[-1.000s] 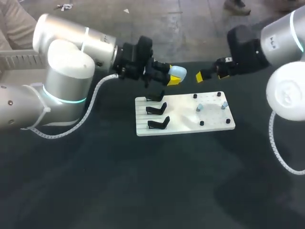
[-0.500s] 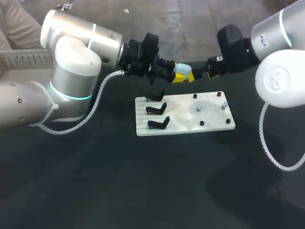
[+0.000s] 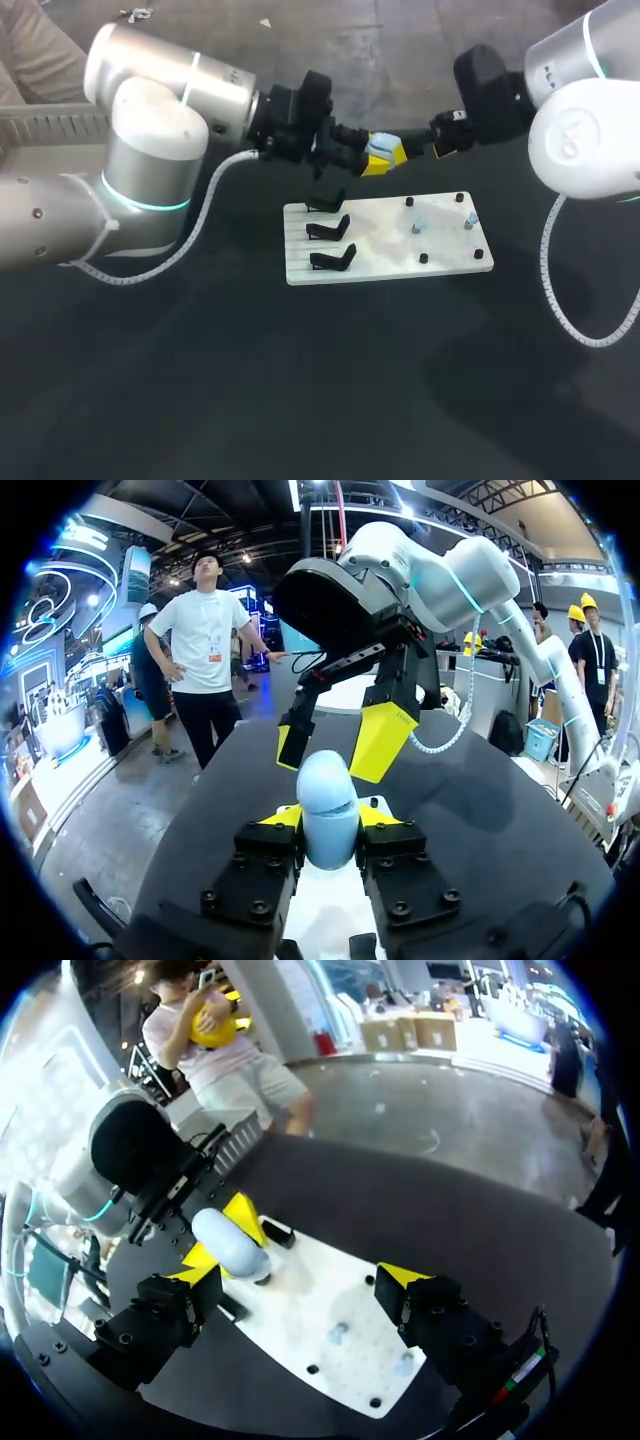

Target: Pick up each earbud case from the left stands, insert the matching earbuds, close the lid, and place the case in the box.

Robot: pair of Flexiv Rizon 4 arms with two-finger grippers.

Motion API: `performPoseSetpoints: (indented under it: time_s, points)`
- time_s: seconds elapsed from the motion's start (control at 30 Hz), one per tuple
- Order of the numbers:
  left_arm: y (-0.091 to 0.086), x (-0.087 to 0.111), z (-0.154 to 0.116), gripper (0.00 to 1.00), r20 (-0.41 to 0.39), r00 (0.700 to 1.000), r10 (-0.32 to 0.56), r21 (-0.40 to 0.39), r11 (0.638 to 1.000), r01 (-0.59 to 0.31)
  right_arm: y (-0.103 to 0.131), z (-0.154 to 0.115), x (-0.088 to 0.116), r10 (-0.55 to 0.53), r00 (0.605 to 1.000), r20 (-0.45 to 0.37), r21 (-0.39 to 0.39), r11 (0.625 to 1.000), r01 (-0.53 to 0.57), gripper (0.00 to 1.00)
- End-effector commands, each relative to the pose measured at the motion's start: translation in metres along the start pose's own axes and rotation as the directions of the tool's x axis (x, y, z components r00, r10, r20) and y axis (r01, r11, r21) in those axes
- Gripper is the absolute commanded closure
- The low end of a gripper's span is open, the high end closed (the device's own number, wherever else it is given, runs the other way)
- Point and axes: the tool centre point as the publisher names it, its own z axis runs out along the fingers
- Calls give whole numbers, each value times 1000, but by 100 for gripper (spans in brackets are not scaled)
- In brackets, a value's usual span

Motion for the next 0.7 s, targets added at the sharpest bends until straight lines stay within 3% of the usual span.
performPoseSetpoints:
  time_s: [0.03,0.2,0.7]
  points:
    - [-5,0,-2,100,8,1000,3,0,1000,-3,-2,-1,-4,-3,1000,3,-1,1000,3,0]
    - [-5,3,-5,100,39,999,-5,-6,1000,5,0,-9,-7,-14,1000,19,9,1000,14,0]
    - [-2,4,-39,100,335,942,25,-74,997,0,-19,-35,19,-31,999,-18,191,981,34,0]
